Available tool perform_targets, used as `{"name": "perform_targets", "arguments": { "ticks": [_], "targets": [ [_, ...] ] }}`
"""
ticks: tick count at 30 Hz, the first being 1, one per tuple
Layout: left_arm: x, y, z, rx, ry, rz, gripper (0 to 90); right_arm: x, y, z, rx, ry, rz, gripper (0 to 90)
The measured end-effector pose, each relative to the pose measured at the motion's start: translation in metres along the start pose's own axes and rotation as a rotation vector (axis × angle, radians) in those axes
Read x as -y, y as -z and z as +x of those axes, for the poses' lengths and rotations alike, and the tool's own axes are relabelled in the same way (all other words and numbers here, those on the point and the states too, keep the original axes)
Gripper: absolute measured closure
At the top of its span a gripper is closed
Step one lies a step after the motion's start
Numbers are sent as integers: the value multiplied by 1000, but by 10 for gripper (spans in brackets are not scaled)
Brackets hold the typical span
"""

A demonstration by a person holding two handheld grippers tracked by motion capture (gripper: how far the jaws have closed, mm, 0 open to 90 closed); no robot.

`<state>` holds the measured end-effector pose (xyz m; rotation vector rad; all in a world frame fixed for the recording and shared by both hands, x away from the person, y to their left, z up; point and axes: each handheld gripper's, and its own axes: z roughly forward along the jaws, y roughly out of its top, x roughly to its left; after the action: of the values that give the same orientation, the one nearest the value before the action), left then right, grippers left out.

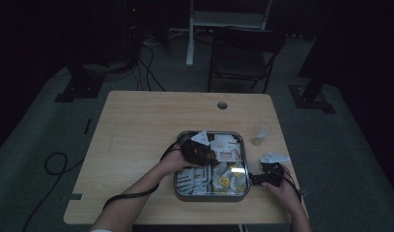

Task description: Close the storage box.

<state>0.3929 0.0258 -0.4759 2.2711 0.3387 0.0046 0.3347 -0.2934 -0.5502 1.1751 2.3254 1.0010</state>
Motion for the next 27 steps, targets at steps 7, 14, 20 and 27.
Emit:
{"name": "perform_targets", "arguments": {
  "ticks": [7, 14, 20, 27],
  "targets": [
    [0, -1, 0, 7, 5, -6, 592, 0, 0, 0, 0, 0, 0, 121],
    [2, 1, 0, 10, 33, -29, 583, 0, 0, 0, 0, 0, 0, 121],
    [5, 10, -3, -10, 49, -60, 477, 0, 0, 0, 0, 0, 0, 121],
    [8, 17, -1, -2, 89, -74, 264, 0, 0, 0, 0, 0, 0, 121]
  ]
}}
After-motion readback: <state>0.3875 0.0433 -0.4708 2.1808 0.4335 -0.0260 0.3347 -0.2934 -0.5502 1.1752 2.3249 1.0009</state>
